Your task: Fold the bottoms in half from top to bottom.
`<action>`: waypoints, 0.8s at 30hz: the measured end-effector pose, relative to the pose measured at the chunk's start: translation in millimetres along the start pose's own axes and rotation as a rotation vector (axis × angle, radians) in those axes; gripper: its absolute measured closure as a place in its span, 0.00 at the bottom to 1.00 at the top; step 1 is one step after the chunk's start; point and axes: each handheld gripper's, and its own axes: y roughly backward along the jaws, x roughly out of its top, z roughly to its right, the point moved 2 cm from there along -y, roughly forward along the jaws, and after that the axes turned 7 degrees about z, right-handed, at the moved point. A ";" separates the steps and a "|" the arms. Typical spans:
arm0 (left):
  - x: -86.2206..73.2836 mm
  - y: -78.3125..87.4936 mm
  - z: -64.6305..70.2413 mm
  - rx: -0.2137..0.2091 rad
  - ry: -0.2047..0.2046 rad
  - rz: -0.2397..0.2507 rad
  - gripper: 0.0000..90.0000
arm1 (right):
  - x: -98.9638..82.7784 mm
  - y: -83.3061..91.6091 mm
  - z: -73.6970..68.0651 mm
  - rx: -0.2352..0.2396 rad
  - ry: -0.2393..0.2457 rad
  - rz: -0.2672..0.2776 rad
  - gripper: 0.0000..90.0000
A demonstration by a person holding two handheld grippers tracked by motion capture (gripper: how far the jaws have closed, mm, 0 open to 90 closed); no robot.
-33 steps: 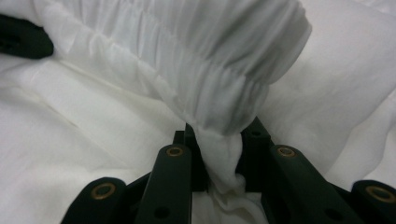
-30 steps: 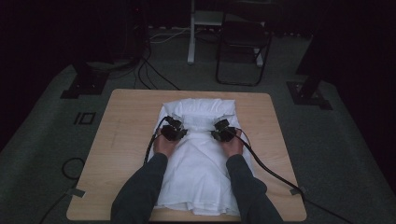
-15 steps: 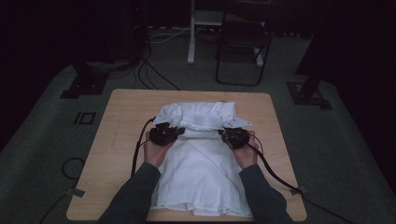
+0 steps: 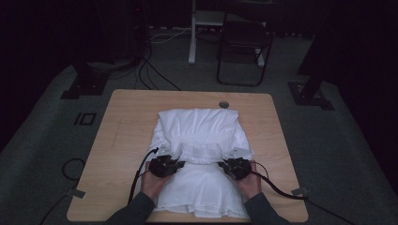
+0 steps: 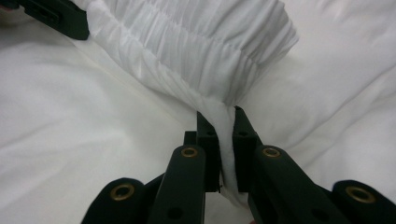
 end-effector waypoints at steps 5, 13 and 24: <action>-1.3 -4.4 -6.0 -0.012 0.051 -0.009 0.77 | -10.4 -10.8 4.4 0.014 -0.047 -0.038 0.85; 19.1 29.1 -6.5 0.009 0.049 0.092 0.57 | 6.3 19.9 12.0 0.104 -0.104 0.046 0.55; 42.7 -3.2 -27.7 0.105 0.045 0.025 1.00 | 22.6 -10.7 50.8 -0.008 -0.226 -0.013 0.98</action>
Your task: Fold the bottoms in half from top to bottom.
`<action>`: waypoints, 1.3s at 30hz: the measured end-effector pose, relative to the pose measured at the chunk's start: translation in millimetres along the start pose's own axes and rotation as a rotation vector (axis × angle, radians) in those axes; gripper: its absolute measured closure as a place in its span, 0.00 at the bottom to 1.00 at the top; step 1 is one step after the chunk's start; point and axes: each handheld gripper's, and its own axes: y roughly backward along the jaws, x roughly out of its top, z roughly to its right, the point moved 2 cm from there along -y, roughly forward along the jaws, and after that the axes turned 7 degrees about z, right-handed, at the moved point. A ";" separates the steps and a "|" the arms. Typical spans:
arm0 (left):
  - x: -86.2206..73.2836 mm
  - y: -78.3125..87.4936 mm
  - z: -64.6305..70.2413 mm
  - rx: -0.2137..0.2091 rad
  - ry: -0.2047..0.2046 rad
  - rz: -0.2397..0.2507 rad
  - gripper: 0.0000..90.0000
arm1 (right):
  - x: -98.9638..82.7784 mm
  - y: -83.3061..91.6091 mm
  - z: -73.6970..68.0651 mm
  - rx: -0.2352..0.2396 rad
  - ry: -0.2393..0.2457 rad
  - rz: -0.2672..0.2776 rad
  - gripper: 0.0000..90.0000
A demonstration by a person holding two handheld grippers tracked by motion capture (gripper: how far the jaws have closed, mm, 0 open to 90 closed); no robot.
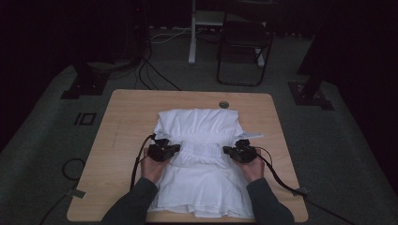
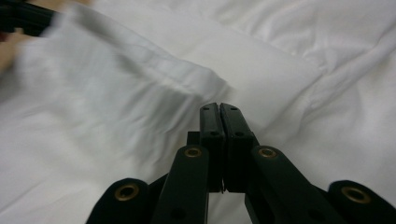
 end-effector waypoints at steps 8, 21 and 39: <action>-12.9 -30.9 -4.0 -0.004 0.022 -0.065 1.00 | -10.0 -36.6 6.7 0.031 -0.005 -0.068 0.92; -42.0 16.5 27.8 -0.181 -0.068 0.014 0.90 | -23.8 19.6 -24.9 0.250 0.139 0.072 0.82; -63.0 18.3 45.8 -0.164 -0.107 -0.038 0.87 | -53.4 20.9 -53.7 0.268 0.211 0.002 0.77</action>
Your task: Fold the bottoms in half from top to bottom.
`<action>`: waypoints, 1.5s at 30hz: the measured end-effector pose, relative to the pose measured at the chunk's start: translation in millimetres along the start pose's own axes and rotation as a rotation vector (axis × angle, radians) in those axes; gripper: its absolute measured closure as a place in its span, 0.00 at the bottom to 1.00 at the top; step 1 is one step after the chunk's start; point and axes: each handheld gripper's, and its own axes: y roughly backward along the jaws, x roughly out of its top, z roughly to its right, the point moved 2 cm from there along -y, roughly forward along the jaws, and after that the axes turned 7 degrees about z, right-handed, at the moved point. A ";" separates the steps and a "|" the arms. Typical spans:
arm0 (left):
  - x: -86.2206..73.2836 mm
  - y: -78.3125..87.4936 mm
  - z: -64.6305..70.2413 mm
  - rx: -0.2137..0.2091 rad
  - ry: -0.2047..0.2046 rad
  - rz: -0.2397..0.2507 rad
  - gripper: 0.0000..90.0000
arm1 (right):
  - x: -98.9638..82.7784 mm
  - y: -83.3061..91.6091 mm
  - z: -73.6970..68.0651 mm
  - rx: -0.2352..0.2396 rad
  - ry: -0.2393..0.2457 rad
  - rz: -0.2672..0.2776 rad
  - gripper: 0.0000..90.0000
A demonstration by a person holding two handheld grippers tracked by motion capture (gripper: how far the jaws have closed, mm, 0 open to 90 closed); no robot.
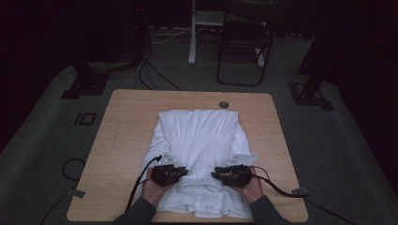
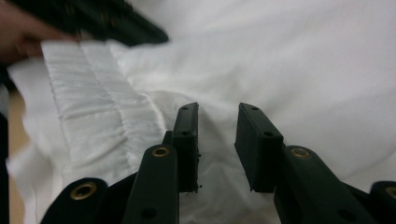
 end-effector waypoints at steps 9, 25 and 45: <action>24.4 5.1 -8.1 0.052 -0.049 0.040 0.76 | 4.2 1.4 2.5 -0.054 0.046 -0.025 0.69; 52.4 -52.1 -74.9 0.193 0.010 0.026 0.61 | 46.9 -57.1 97.1 -0.315 -0.082 -0.002 0.57; 9.4 -17.7 -29.9 0.158 0.029 0.069 0.60 | 5.4 -38.4 38.1 -0.338 -0.028 0.013 0.56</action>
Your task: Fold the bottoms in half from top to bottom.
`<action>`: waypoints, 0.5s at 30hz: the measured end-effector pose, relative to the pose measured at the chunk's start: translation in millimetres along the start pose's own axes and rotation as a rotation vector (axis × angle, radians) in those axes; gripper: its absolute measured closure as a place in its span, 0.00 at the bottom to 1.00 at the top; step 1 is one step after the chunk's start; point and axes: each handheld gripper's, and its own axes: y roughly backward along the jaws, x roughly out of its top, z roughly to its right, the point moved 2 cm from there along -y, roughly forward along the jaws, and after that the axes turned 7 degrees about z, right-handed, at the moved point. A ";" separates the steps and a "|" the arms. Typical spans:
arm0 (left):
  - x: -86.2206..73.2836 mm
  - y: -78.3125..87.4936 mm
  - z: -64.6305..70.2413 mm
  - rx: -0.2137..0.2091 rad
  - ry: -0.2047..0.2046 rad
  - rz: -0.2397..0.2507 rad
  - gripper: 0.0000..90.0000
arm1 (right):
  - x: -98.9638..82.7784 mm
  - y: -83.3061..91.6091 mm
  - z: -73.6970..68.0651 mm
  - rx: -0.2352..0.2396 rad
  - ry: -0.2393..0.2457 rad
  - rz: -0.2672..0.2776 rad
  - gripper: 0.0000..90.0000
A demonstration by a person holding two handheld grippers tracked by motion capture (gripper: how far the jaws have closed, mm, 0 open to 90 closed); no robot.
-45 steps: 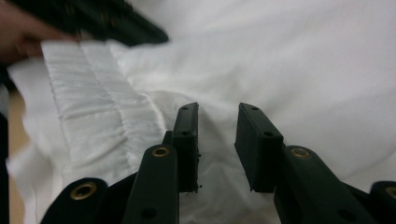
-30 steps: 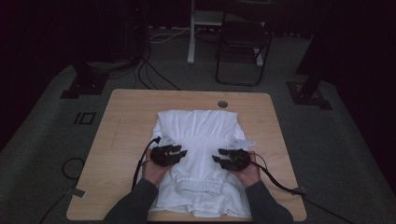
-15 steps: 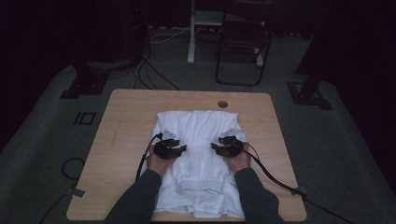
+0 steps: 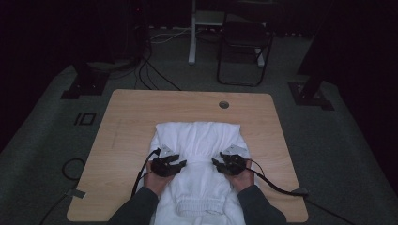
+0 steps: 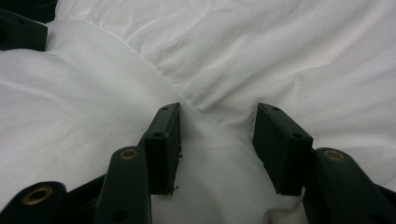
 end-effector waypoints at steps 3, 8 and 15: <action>-4.5 6.0 5.0 -0.009 0.012 0.003 0.58 | -2.3 3.4 -3.6 0.011 -0.001 0.000 0.56; 6.1 11.6 -2.0 -0.025 0.028 -0.009 0.58 | -2.4 3.7 -4.7 0.007 0.001 -0.002 0.56; 56.6 23.1 -53.6 0.184 0.022 0.071 0.46 | -2.4 3.7 -4.4 0.009 0.000 -0.001 0.56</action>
